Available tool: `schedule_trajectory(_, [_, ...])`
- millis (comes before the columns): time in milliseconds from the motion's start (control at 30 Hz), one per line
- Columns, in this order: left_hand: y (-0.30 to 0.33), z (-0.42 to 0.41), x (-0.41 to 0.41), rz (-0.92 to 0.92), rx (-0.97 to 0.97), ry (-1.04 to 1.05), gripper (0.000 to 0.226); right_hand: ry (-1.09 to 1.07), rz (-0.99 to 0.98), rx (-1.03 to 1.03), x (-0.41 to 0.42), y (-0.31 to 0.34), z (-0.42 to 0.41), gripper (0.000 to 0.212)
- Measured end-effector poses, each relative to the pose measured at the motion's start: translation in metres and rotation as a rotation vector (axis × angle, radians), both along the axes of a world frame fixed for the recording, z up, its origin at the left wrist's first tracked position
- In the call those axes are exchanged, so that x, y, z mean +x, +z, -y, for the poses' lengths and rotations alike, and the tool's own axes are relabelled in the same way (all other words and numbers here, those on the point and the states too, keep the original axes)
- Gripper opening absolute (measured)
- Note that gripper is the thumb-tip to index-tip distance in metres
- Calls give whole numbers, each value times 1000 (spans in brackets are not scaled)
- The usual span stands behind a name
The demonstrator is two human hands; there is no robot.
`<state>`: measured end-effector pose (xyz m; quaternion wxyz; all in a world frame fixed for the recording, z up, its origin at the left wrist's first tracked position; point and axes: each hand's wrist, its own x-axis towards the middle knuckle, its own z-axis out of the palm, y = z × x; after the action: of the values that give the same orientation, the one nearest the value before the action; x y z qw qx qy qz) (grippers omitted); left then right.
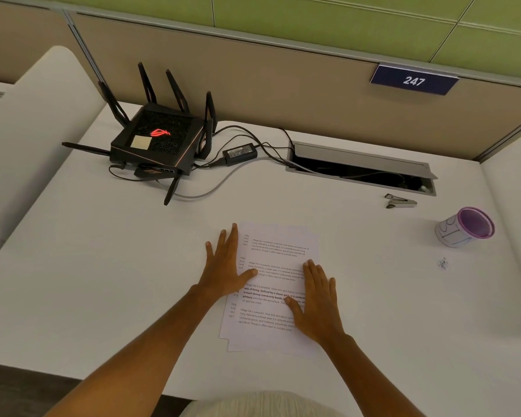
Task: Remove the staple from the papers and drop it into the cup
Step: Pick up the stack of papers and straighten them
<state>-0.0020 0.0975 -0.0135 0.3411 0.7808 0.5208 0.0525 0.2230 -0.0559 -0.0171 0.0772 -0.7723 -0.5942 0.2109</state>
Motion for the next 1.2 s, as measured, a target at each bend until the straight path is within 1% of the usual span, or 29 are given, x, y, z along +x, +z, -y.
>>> schedule_trajectory(267, [6,3,-1,-40,1,-59,122,0,7,-13,-3,-3,2,93])
schedule_trajectory(400, [10,10,2,-9,-31,-84,121,-3,12,-12,-3,-5,2,94])
schedule_trajectory(500, [14,17,6,135,-85,10,121,-14,5,-10,-3,-6,1,95])
schedule_trajectory(700, [29,55,14,408,-204,350,115,-30,-13,-1,-5,-8,2,96])
schedule_trajectory(800, [32,70,17,425,-262,402,111,-38,-42,-11,-10,-9,2,99])
schedule_trajectory(933, [30,80,20,403,-244,394,88,-25,-89,-18,-18,-8,3,100])
schedule_trajectory(1000, [30,83,21,434,-256,398,78,-33,-143,11,-19,-5,4,101])
schedule_trajectory(1067, [32,85,20,475,-268,407,73,-115,-261,78,-16,3,6,105])
schedule_trajectory(1133, [37,86,17,518,-283,406,70,-288,-404,146,-9,12,9,110])
schedule_trajectory(1200, [42,85,13,549,-290,397,69,-480,-558,164,-1,27,9,112])
